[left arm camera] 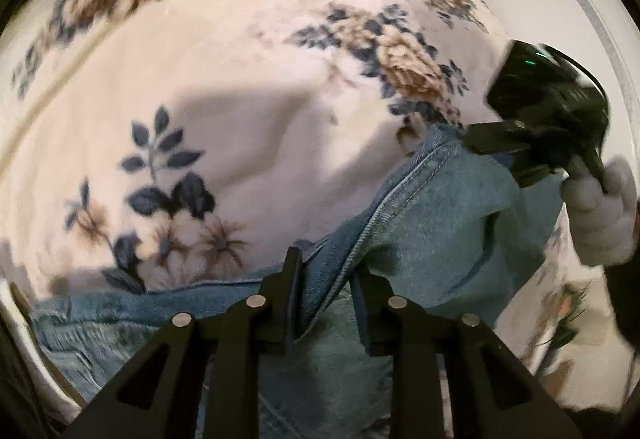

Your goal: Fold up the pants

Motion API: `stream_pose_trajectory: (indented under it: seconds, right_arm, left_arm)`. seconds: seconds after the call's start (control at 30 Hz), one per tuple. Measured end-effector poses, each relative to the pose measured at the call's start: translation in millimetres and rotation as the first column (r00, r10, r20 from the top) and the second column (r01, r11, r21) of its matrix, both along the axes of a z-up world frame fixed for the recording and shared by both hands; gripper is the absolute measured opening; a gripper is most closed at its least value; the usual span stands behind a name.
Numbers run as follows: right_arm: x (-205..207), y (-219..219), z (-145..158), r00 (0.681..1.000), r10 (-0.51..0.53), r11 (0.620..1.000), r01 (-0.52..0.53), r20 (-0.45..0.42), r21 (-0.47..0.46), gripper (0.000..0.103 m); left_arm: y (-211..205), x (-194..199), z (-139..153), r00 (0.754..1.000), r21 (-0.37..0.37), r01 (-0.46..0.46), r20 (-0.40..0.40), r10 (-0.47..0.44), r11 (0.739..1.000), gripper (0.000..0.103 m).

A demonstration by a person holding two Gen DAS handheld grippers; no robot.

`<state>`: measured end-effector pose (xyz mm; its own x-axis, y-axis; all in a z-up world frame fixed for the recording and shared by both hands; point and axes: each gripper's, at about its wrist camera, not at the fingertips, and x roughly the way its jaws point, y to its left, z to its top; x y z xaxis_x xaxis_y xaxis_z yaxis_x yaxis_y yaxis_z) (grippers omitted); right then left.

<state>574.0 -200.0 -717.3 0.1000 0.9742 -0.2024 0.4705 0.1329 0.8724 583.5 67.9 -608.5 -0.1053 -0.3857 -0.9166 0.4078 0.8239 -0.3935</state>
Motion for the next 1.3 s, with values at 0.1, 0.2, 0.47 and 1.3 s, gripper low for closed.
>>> stream_pose_trajectory:
  seconds: [0.1,0.2,0.47,1.3]
  right_arm:
    - [12,-7,17,0.998,0.018,0.994,-0.011,0.061,-0.110,0.025]
    - [28,0,26,0.979,0.180,0.960,-0.154,0.092,-0.234,0.033]
    - [39,31,32,0.924,0.375,0.852,-0.315,0.069,-0.419,0.004]
    - [12,-27,45,0.913,0.394,0.603,-0.174,0.101,-0.779,0.003]
  left_arm:
    - [15,12,-12,0.978,-0.046,-0.162,-0.143,0.154,0.986,0.026]
    - [29,10,-8,0.939,-0.116,-0.305,-0.201,0.278,0.945,0.053]
    - [59,-1,20,0.868,-0.213,-0.495,-0.162,0.469,0.842,0.087]
    - [118,-38,-20,0.743,-0.017,-0.669,-0.067,0.666,0.743,0.087]
